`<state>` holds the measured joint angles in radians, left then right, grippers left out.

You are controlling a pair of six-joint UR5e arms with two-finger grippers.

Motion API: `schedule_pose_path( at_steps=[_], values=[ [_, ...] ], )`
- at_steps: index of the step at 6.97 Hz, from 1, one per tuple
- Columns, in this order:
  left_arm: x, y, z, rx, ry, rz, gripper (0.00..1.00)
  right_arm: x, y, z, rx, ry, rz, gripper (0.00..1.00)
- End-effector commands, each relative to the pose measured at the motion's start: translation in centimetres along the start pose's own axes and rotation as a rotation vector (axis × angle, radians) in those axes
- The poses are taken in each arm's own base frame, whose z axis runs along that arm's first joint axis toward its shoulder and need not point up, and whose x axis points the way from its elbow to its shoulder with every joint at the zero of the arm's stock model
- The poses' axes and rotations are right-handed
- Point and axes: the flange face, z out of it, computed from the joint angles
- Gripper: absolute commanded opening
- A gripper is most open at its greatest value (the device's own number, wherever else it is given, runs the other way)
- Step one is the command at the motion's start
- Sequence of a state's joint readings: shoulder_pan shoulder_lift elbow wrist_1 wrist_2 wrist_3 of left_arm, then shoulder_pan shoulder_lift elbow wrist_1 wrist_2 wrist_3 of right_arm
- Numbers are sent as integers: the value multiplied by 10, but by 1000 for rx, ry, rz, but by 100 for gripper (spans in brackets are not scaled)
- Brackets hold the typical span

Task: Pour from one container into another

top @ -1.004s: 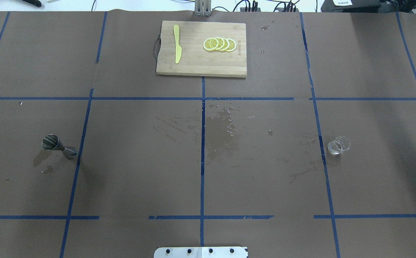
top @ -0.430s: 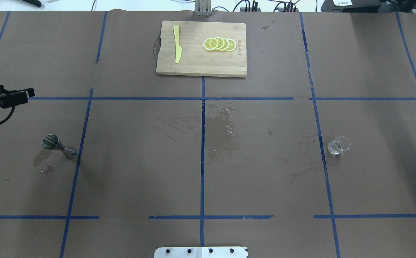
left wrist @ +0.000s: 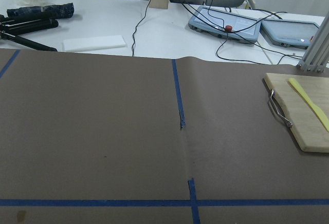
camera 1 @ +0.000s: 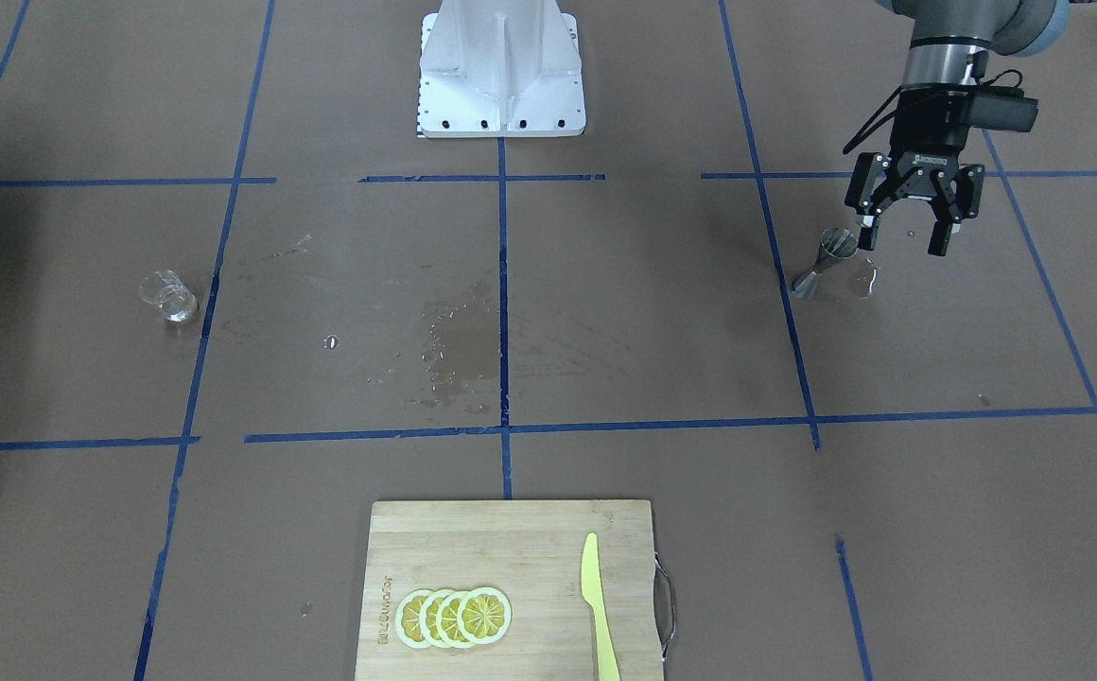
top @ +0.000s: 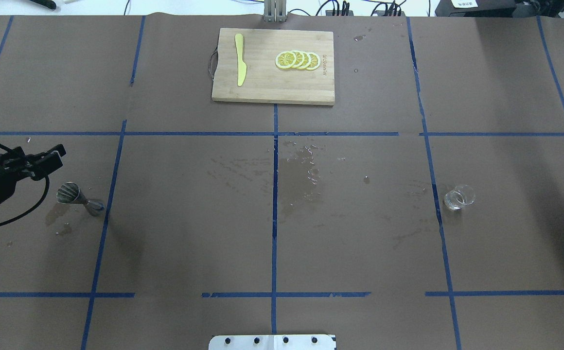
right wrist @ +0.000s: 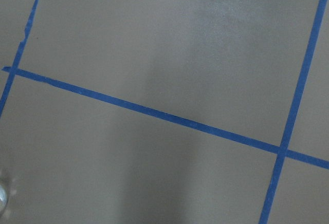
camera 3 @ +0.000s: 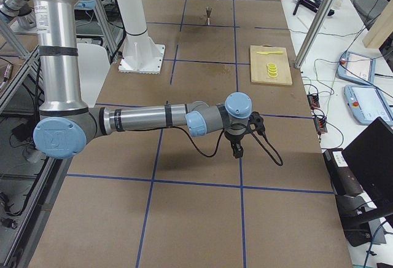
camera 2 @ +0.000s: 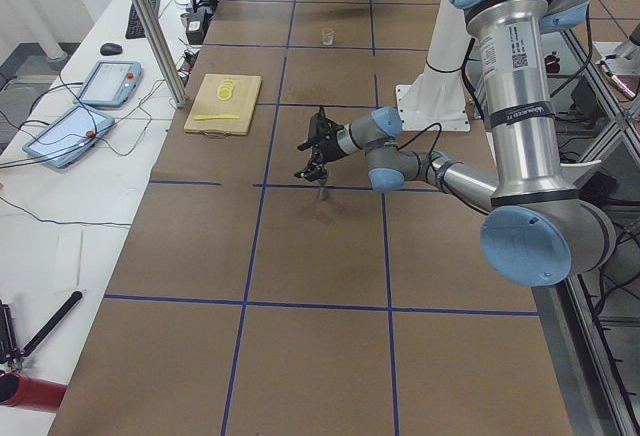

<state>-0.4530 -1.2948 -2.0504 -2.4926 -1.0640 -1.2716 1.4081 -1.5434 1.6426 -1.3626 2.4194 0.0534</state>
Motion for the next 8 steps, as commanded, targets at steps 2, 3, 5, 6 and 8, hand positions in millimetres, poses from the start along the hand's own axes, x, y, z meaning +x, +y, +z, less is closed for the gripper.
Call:
schedule_pose_path(
  at_steps=[2,3,5,6,8],
  values=[
    [19,65,-9,83,-76,35,100,0,5,2,-6,-15,3,100],
    [20,67,-9,93,-82,45,100,0,6,3,-8,-16,3,100],
    [27,90,-16,114,-77,41,100,-1,5,3,-6,-16,-1,100],
    [27,98,-15,121,-88,68,100,-1,4,2,-5,-16,0,100],
    [7,125,4,153,-124,66,100,-4,4,1,-4,-31,-4,100]
  ],
)
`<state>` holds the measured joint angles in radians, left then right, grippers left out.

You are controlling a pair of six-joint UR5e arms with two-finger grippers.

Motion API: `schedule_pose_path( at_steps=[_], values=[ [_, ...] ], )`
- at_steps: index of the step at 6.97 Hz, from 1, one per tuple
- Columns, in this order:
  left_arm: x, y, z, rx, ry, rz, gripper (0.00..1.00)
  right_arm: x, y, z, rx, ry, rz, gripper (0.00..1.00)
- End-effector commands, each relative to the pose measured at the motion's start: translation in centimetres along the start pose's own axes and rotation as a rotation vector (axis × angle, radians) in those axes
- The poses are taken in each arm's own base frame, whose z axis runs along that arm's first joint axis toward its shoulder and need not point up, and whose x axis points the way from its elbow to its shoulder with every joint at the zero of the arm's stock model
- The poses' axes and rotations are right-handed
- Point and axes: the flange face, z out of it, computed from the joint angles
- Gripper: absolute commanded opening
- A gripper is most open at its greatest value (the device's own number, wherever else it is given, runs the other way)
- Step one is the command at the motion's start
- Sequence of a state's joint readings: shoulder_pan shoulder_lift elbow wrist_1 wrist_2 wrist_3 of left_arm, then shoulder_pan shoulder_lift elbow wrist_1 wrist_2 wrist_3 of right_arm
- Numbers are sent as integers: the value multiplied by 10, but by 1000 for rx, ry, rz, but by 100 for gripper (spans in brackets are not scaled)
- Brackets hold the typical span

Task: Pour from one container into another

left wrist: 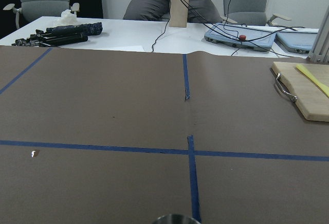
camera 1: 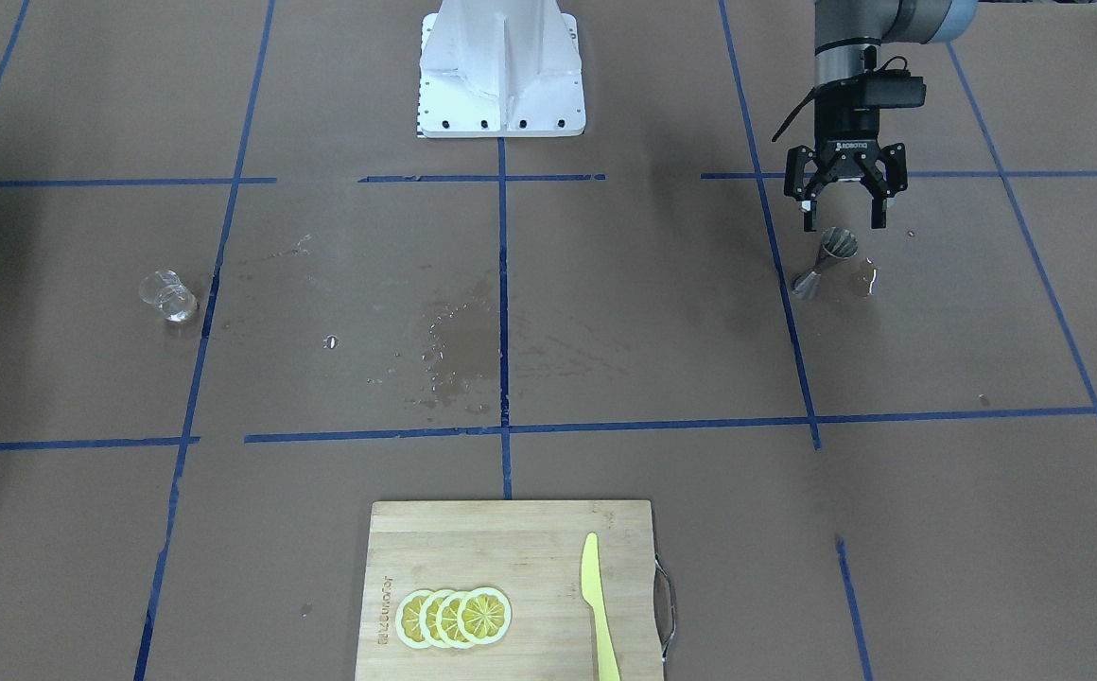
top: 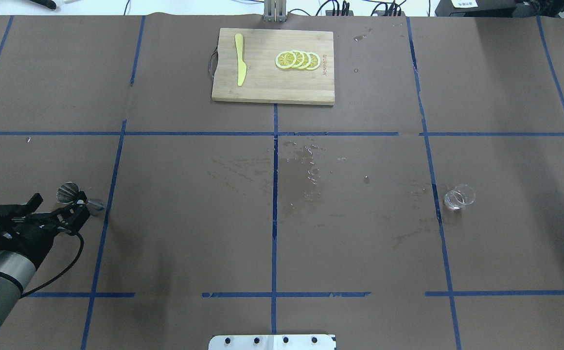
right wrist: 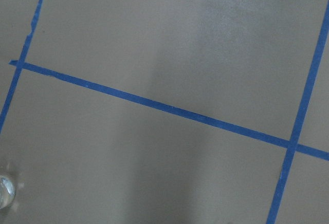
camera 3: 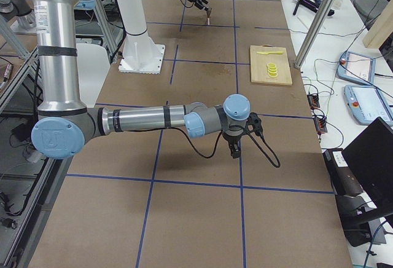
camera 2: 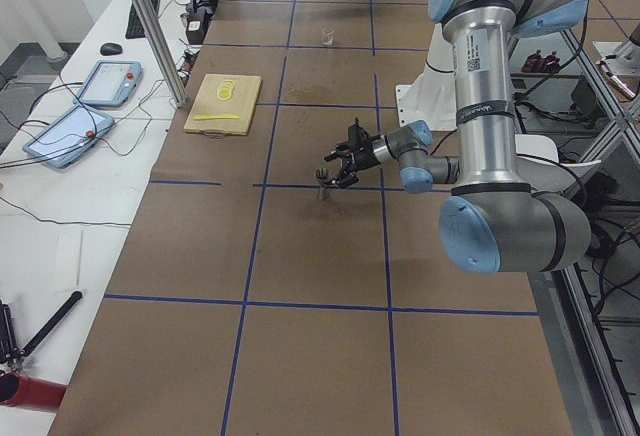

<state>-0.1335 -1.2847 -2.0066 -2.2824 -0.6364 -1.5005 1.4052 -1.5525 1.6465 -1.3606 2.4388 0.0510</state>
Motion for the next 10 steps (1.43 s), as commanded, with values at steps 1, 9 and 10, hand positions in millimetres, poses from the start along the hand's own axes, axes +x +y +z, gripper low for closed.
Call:
schedule_pose_path(
  at_steps=[1,9,10],
  values=[
    [0,31,17,17,-18,-15,100,-2,0,0,0,-13,-1,100],
    [-1,64,50,151,-52,17,85,-7,-4,-4,9,-13,-12,100],
    [10,68,52,150,-44,7,78,-7,-4,-5,10,-13,-13,100]
  ],
)
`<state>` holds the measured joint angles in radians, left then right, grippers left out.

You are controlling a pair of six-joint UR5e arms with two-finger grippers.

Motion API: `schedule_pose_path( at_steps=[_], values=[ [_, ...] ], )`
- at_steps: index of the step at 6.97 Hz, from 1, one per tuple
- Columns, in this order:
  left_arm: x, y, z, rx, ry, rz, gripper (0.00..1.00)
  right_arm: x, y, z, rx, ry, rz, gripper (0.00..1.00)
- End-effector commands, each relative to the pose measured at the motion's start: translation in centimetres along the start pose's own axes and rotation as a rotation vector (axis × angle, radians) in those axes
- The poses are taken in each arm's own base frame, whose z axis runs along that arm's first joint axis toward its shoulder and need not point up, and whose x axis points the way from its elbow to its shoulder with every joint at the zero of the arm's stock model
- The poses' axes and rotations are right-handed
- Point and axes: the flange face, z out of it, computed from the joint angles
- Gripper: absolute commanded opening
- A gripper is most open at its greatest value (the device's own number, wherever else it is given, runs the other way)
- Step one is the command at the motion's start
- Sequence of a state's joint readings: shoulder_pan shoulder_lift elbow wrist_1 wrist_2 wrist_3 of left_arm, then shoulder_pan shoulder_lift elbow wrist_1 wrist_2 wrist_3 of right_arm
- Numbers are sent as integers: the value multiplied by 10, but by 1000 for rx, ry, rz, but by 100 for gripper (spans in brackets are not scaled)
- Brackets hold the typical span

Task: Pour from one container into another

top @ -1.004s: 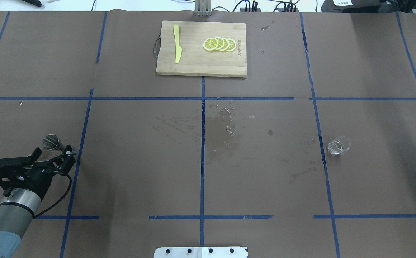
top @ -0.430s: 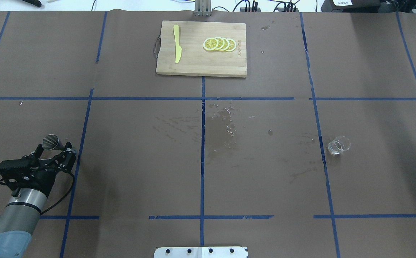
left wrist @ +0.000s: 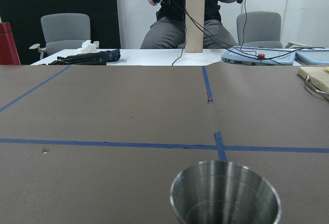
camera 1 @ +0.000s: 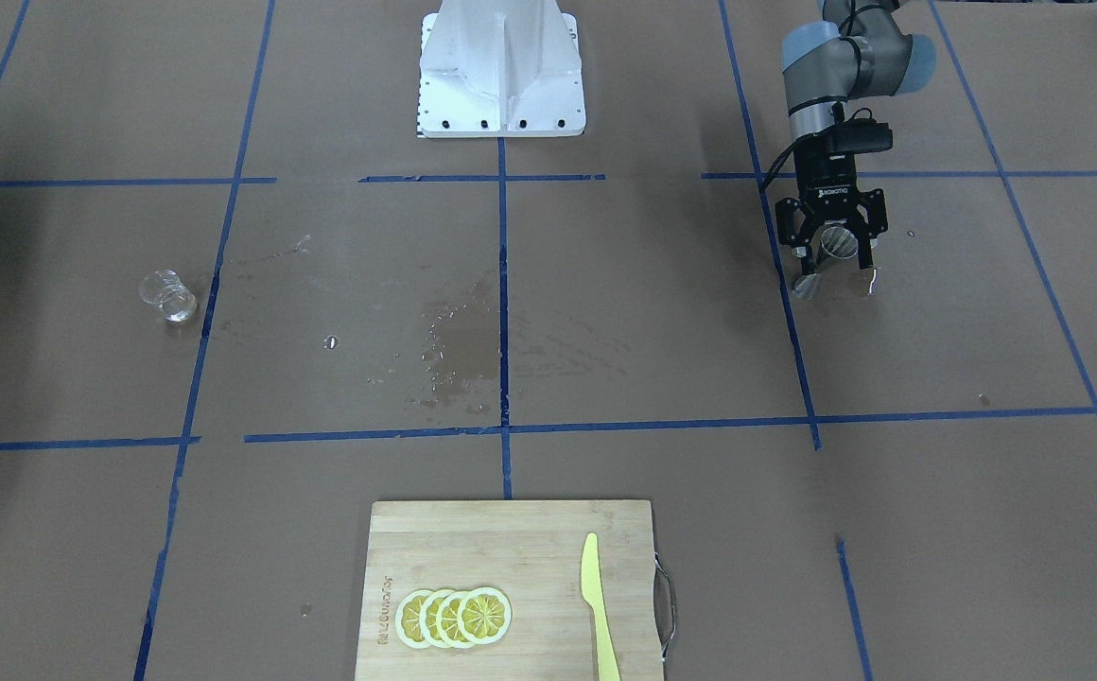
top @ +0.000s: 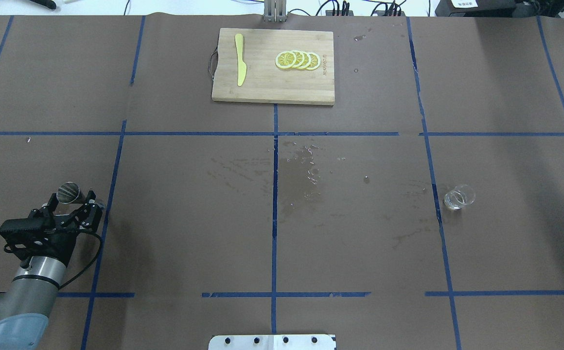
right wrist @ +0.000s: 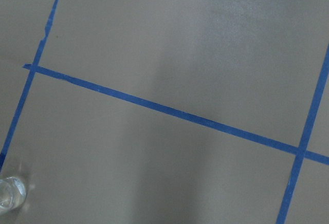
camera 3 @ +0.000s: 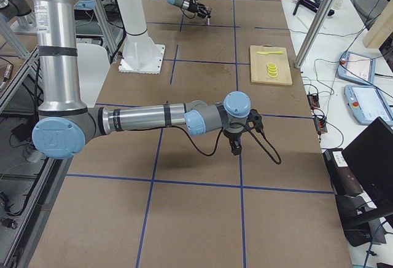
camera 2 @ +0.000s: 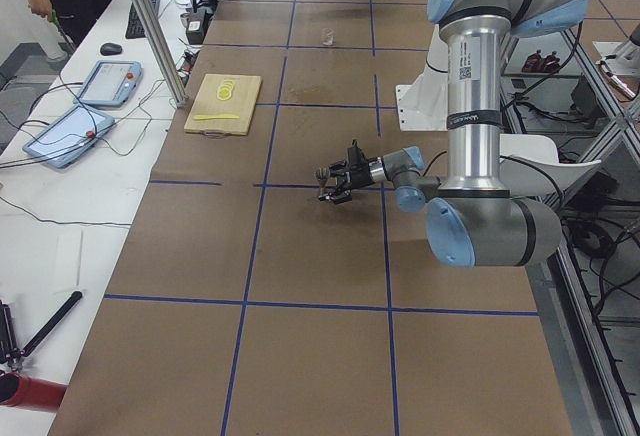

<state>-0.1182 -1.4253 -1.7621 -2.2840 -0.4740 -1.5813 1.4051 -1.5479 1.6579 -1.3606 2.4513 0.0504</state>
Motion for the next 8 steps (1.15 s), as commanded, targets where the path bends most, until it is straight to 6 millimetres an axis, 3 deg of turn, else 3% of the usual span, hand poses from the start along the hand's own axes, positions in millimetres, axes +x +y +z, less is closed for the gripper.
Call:
schedule_pose_path(
  at_steps=[1,4,6,7,8],
  values=[
    [12,4,1,0,7,-11,72,-3,0,-4,7,0,-5,100],
    [9,8,3,-1,4,8,44,-1,2,-1,1,0,-1,100],
    [15,1,0,-3,13,30,11,-2,1,-2,3,0,-4,100],
    [16,-3,0,1,16,65,0,-4,-1,-3,6,0,-6,100],
    [16,-7,-1,3,27,94,0,-7,-6,-6,13,1,-11,100]
  ],
)
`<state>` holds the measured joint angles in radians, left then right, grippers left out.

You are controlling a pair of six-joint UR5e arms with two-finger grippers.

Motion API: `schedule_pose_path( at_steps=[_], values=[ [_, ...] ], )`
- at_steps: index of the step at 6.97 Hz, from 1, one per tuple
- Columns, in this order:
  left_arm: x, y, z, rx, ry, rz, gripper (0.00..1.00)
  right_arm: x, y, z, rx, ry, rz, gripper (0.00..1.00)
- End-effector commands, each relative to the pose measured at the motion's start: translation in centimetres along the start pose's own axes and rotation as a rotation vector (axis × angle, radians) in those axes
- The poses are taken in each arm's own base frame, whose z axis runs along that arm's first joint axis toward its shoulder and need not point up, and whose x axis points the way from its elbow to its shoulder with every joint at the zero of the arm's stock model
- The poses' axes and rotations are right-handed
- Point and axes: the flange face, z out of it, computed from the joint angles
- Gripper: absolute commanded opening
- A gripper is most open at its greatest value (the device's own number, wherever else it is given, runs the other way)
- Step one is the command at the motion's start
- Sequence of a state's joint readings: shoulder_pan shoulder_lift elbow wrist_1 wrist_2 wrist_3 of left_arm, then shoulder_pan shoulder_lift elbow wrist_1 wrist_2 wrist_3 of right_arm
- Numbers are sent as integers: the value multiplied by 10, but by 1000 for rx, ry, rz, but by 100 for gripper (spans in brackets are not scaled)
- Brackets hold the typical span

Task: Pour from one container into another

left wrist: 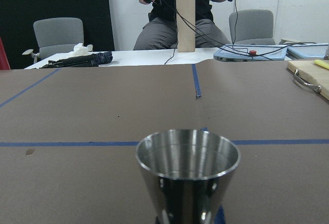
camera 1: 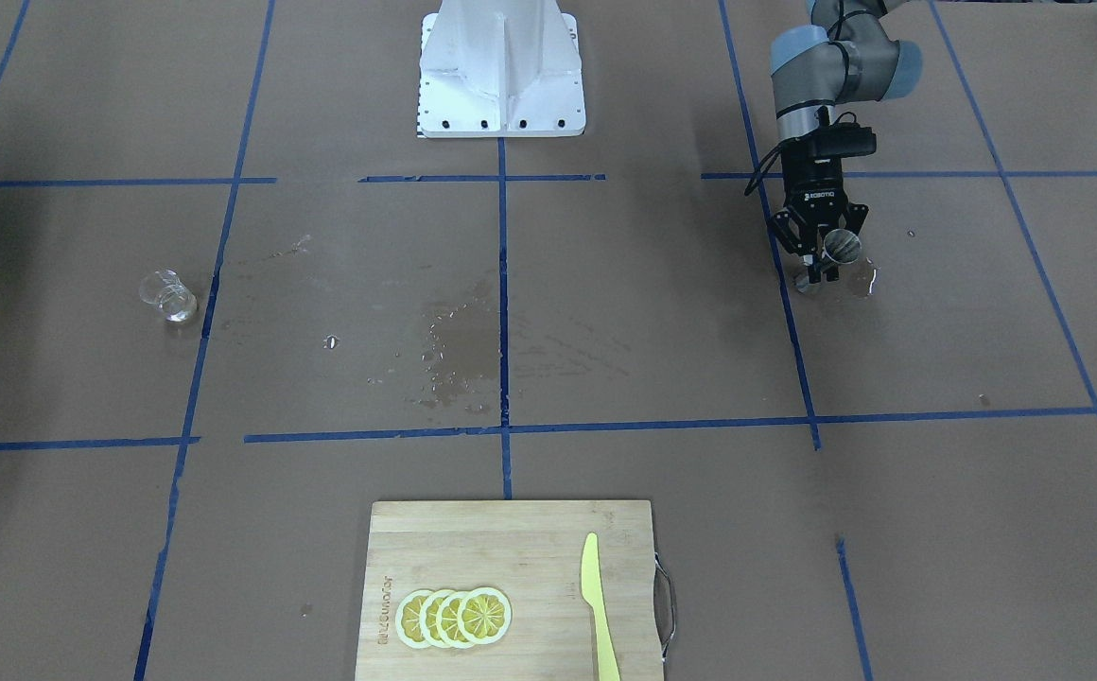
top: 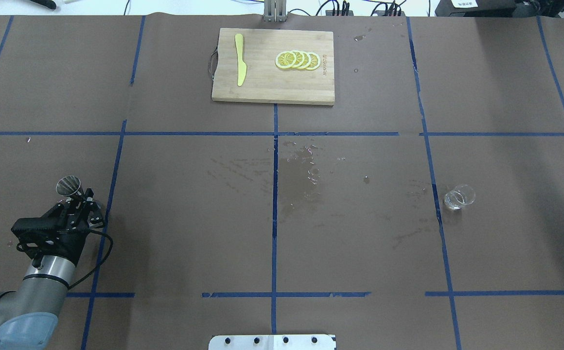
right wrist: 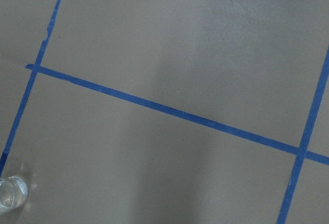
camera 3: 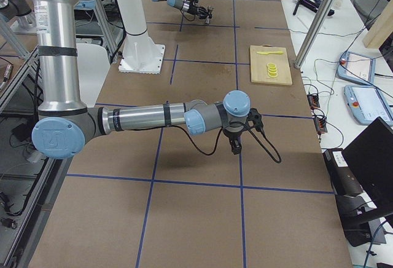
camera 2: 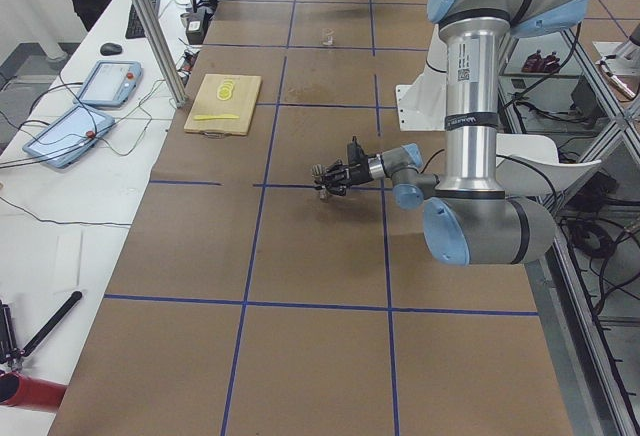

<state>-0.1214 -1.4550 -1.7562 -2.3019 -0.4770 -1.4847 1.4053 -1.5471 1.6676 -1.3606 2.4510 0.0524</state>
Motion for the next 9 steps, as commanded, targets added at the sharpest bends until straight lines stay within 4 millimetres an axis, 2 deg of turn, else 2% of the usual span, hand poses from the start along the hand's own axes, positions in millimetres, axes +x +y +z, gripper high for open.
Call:
schedule_pose_path(
  at_steps=[1,2,4,5,6,7,8,9],
  values=[
    [-2,-12,-4,11,49,28,0,-16,-18,-13,31,0,-5,100],
    [-5,-22,-9,28,104,16,0,-42,-30,-26,63,-7,-27,100],
    [-2,-26,-12,35,140,-18,0,-135,-34,-38,118,-42,-23,100],
    [2,-30,-13,38,144,7,0,-162,-20,-13,214,-22,-83,100],
    [4,-40,-12,48,150,11,0,-202,5,31,383,-23,-49,100],
    [4,-58,-4,36,169,17,0,-220,35,63,455,-23,-28,100],
    [8,-80,6,72,172,44,0,-228,47,75,477,-4,-39,99],
    [16,-83,9,81,173,50,0,-254,61,84,516,-5,40,99]
  ],
)
